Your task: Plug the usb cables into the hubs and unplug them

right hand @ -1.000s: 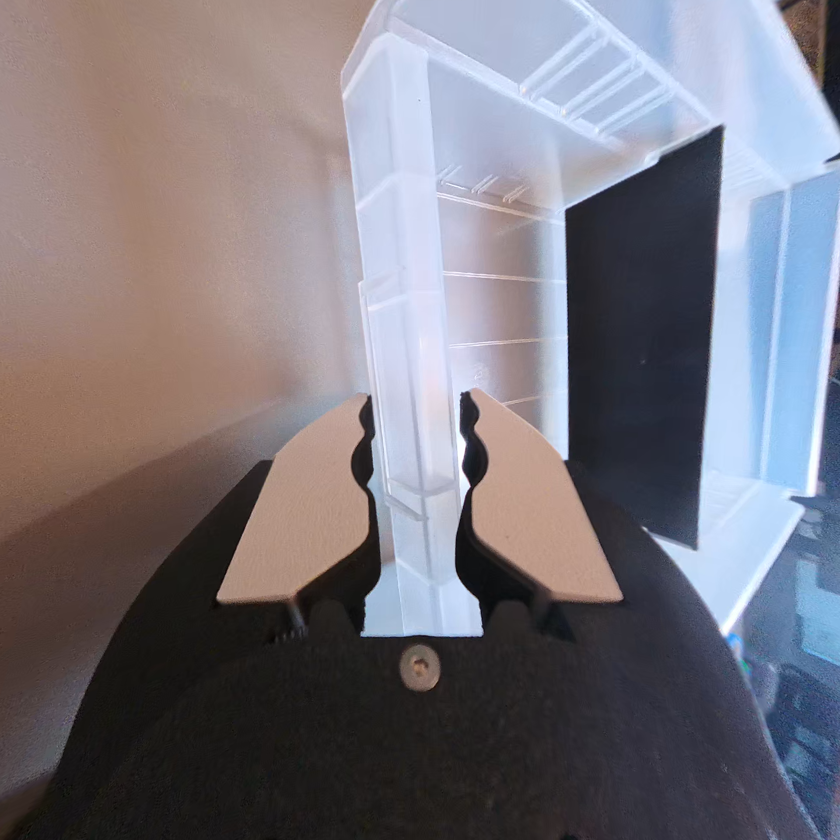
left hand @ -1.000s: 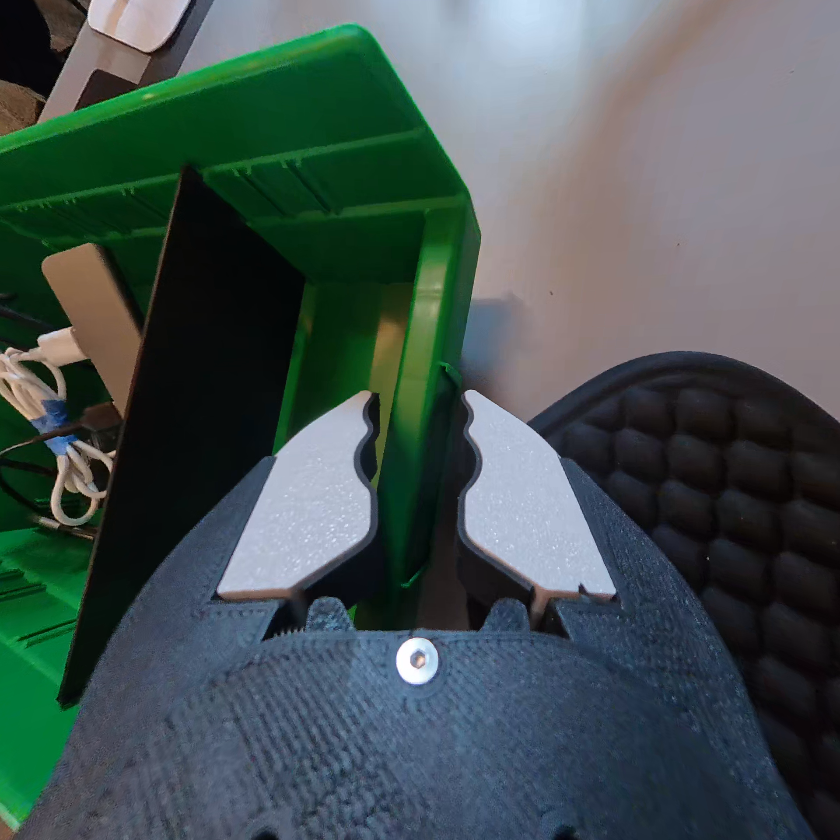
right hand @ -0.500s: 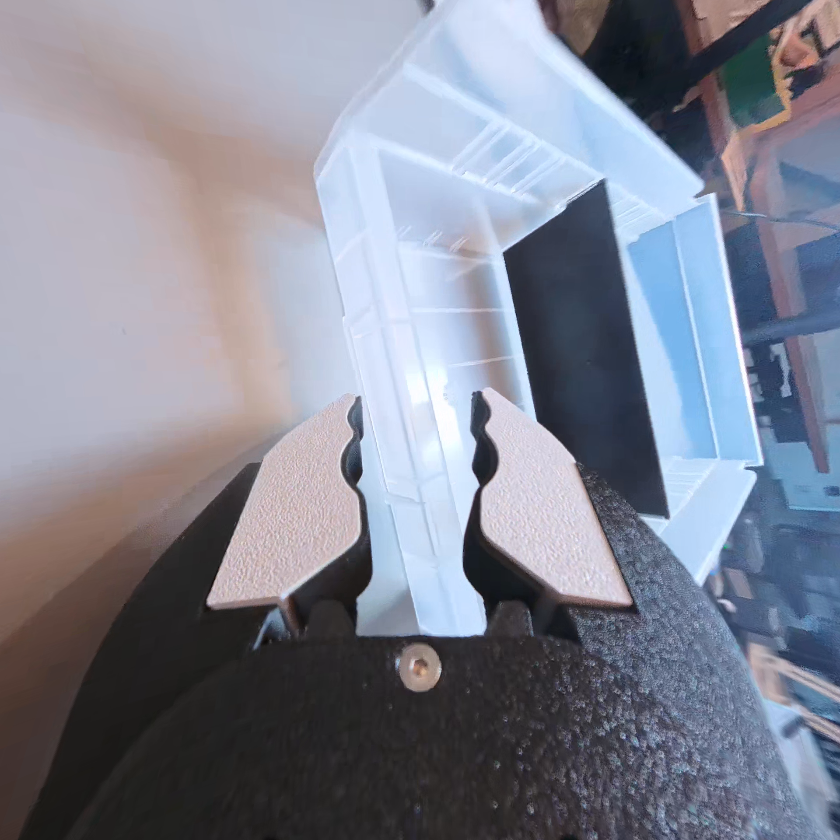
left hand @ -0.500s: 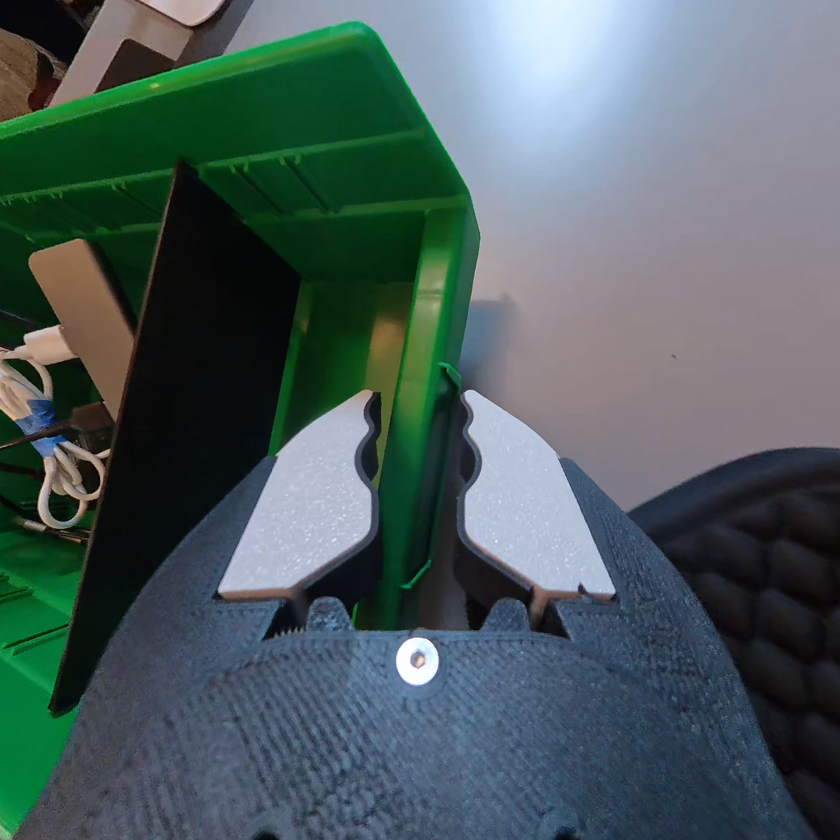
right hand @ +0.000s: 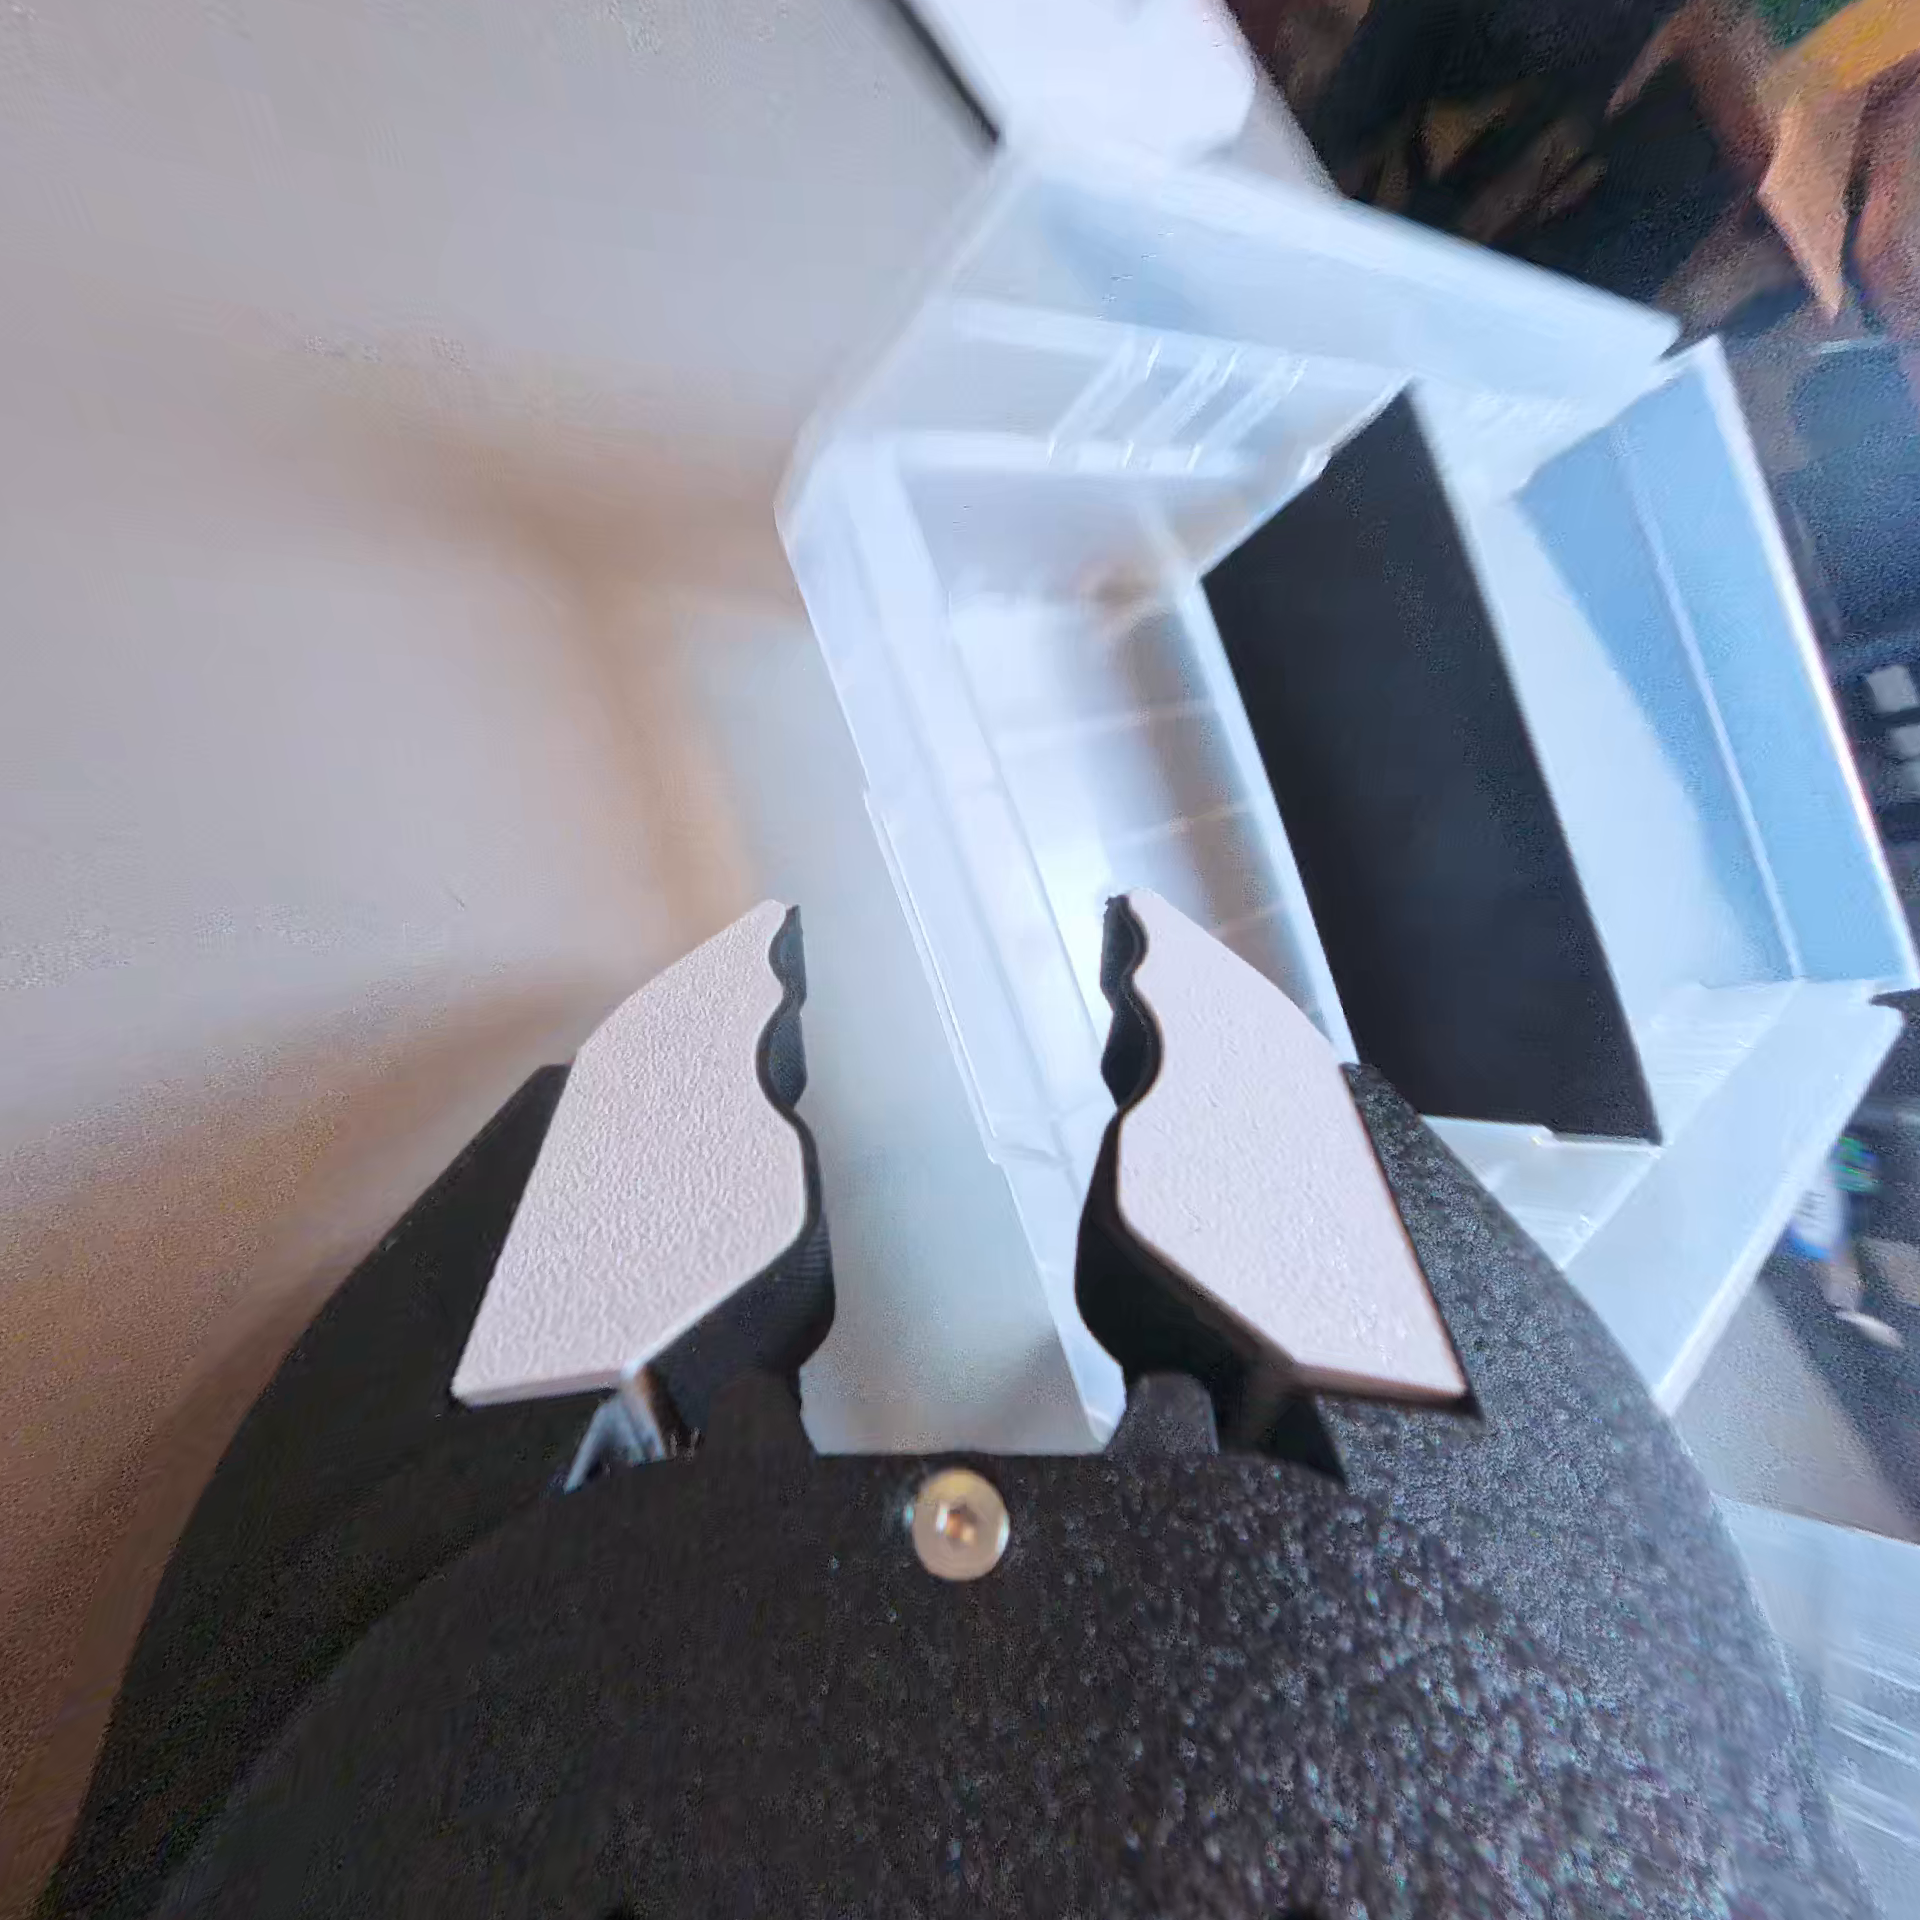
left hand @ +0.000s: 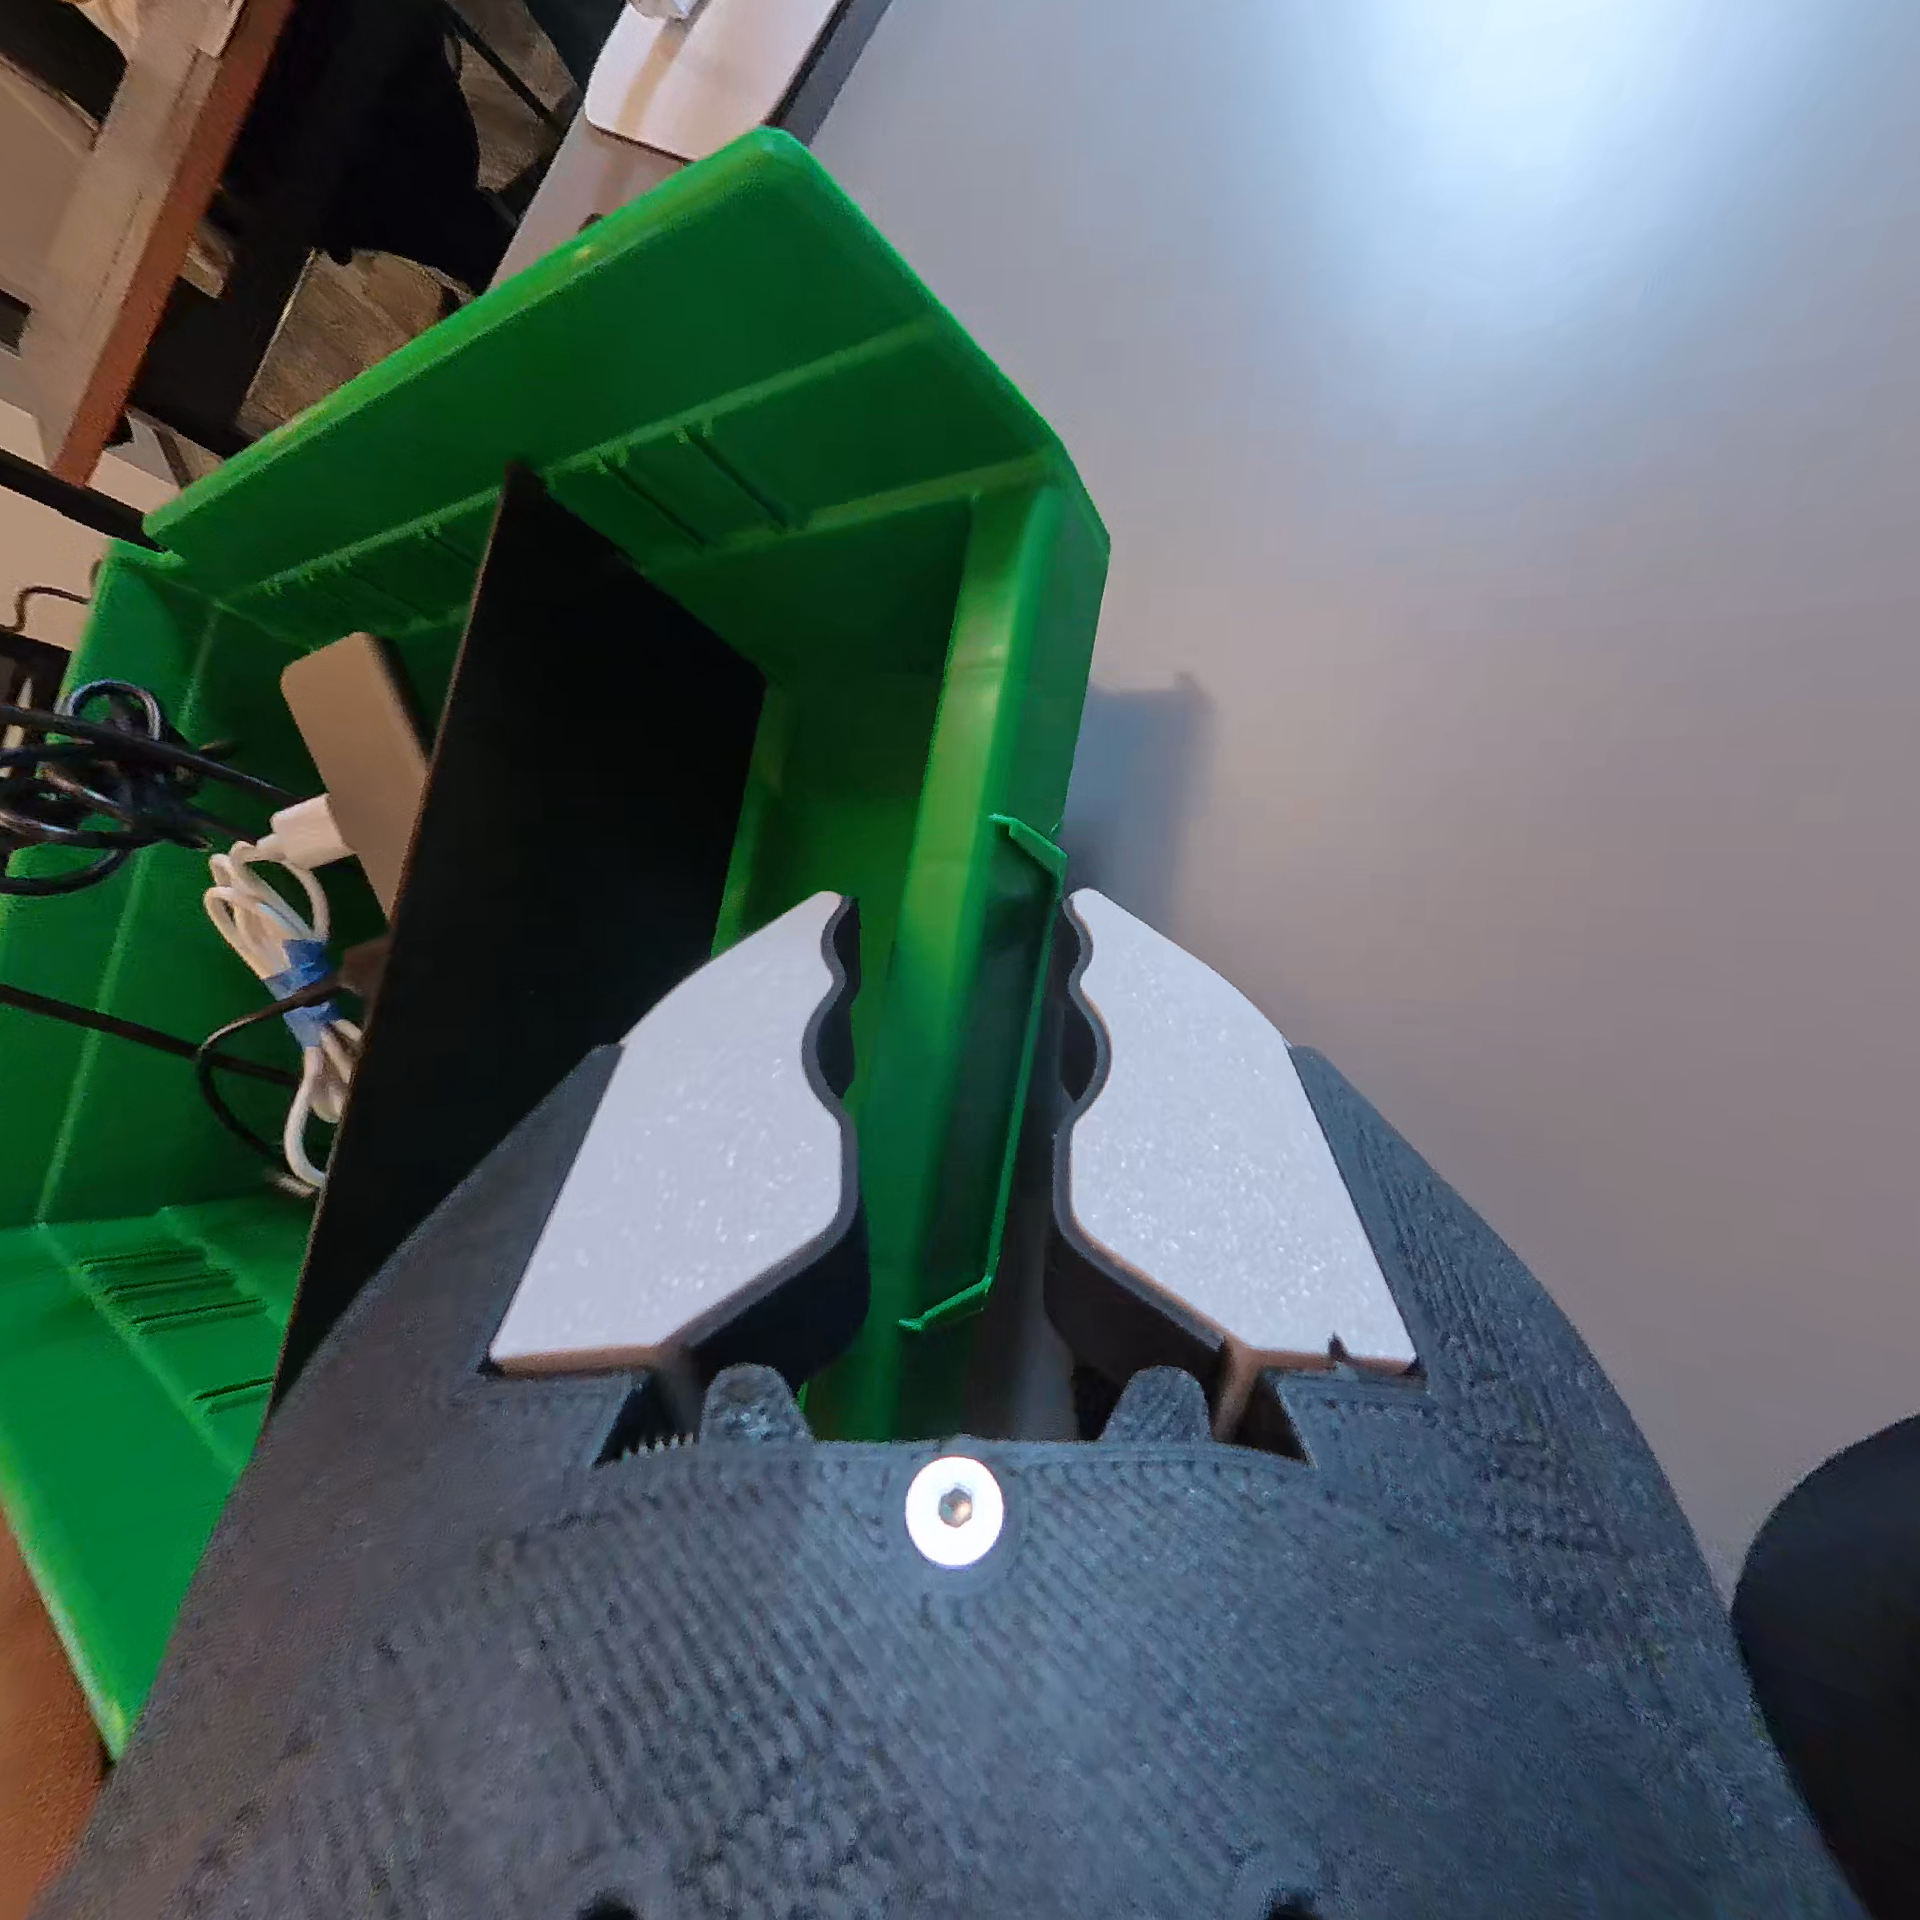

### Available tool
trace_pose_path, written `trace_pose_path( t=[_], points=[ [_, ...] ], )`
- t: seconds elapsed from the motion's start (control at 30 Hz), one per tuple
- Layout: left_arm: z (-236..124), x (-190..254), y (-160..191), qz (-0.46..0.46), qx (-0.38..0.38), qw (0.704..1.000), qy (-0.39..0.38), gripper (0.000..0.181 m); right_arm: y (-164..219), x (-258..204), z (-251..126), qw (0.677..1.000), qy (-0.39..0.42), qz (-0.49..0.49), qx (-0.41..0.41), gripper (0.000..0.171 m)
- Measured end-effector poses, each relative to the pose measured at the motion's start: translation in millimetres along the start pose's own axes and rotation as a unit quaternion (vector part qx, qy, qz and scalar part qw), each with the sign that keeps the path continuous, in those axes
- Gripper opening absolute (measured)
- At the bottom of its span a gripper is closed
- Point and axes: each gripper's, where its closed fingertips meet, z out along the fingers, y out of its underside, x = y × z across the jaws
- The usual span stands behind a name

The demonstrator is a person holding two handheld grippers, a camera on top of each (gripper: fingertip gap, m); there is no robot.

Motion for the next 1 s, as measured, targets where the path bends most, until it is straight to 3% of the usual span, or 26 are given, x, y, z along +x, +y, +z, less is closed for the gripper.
trace_pose_path(
  t=[0.03,0.1,0.33,0.5,0.63,0.7,0.77,0.87,1.0],
  points=[
    [0,0,1,0.011,-0.006,1.0,0.0,0.036,11,2,9,0.998,0.011,-0.034,-0.042,0.054],
    [1,2,3,0.024,-0.02,0.999,0.012,0.032,18,11,21,0.992,0.044,-0.096,-0.074,0.036],
    [2,4,2,0.023,-0.021,0.999,0.033,0.031,10,43,48,0.976,0.106,-0.175,-0.073,0.034],
    [1,4,2,0.043,-0.002,0.998,0.045,0.031,-38,19,7,0.996,0.024,-0.013,0.09,0.04],
    [1,-3,3,0.069,0.024,0.997,0.031,0.032,-65,-1,-34,0.968,-0.082,0.141,0.191,0.038],
    [-3,-5,0,0.041,0.044,0.998,0.022,0.036,-64,-5,-44,0.956,-0.1,0.177,0.213,0.037],
    [-18,-11,-20,-0.012,0.109,0.994,0.021,0.025,-61,-5,-51,0.948,-0.096,0.185,0.239,0.037],
    [-50,-44,-55,-0.114,0.203,0.973,-0.009,0.029,-62,-5,-58,0.935,-0.091,0.189,0.285,0.036],
    [-61,-115,-65,-0.231,0.188,0.951,-0.086,0.048,-67,-7,-54,0.928,-0.103,0.202,0.297,0.036]
  ],
)
